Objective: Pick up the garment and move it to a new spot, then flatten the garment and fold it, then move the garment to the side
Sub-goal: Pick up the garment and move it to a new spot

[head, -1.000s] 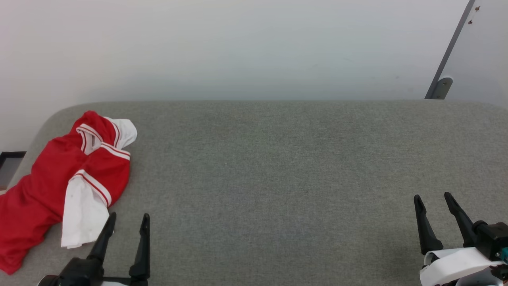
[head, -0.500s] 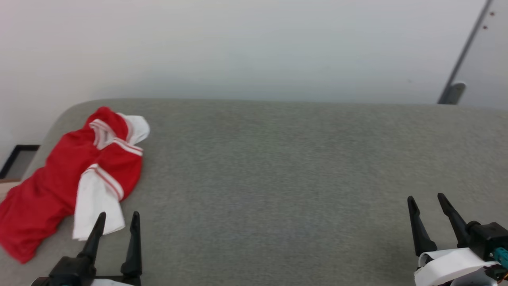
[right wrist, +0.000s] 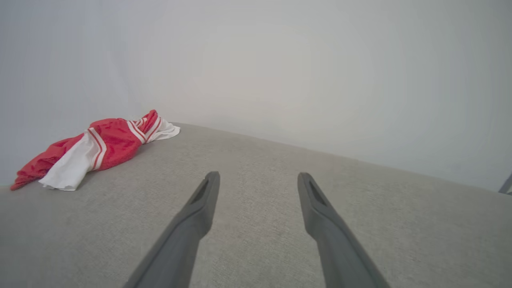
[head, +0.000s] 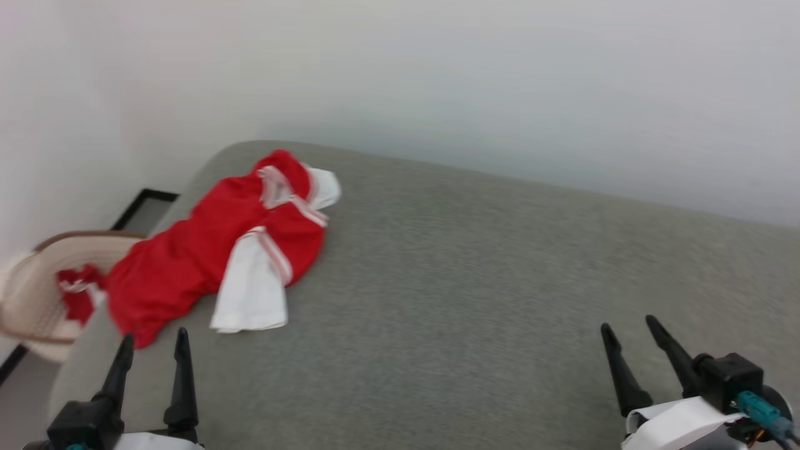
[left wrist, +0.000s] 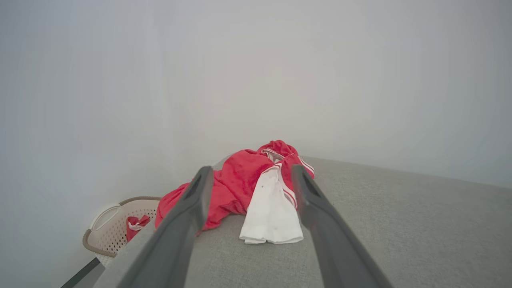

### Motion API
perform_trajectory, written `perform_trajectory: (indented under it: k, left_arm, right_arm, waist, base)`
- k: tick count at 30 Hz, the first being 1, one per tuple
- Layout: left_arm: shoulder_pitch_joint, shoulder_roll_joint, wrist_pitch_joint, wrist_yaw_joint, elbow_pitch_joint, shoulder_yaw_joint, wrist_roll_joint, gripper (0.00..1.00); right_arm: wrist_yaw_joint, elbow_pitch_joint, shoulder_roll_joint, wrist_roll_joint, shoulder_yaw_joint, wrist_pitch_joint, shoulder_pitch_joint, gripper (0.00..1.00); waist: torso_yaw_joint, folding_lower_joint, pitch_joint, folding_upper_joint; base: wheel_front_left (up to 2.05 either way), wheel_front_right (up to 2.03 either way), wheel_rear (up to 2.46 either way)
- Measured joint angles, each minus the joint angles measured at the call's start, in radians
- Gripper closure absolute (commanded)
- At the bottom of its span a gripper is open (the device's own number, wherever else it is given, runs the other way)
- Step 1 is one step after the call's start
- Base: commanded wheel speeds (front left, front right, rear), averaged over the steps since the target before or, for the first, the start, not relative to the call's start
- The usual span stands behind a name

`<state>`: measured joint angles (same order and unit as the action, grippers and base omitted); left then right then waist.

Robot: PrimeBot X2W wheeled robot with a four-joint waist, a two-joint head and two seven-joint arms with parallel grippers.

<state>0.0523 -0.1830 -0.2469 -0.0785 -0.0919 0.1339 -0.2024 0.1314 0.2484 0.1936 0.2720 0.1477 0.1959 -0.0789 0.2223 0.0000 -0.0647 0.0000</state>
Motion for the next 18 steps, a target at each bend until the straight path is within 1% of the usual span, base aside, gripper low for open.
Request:
perform_trajectory:
  k: [6,10,14,18]
  left_arm:
    - [0.012,-0.001,0.027,0.010,0.023,0.000,-0.010,0.00]
    - [0.016,0.006,0.042,0.017,0.036,0.005,-0.030,0.00]
    - [0.020,0.007,0.050,0.016,0.040,0.009,-0.050,0.00]
    - [0.012,-0.002,0.064,0.006,0.030,0.014,-0.081,0.00]
  right_arm:
    - [0.000,0.010,-0.003,0.014,0.036,-0.002,-0.003,0.00]
    - [0.000,0.016,-0.003,0.020,0.047,-0.002,-0.004,0.00]
    - [0.000,0.017,0.003,0.027,0.050,-0.002,-0.004,0.00]
    - [0.000,0.013,0.014,0.027,0.053,-0.005,-0.007,0.00]
  waist:
    - [0.090,0.0000,-0.023,0.0000]
    - [0.137,0.0000,-0.039,0.0000]
    - [0.168,0.0000,-0.051,0.0000]
    - [0.172,0.0000,-0.051,0.0001]
  base:
    - [0.00,0.00,0.00]
    - [0.00,0.00,0.00]
    - [0.00,0.00,0.00]
    - [0.00,0.00,0.00]
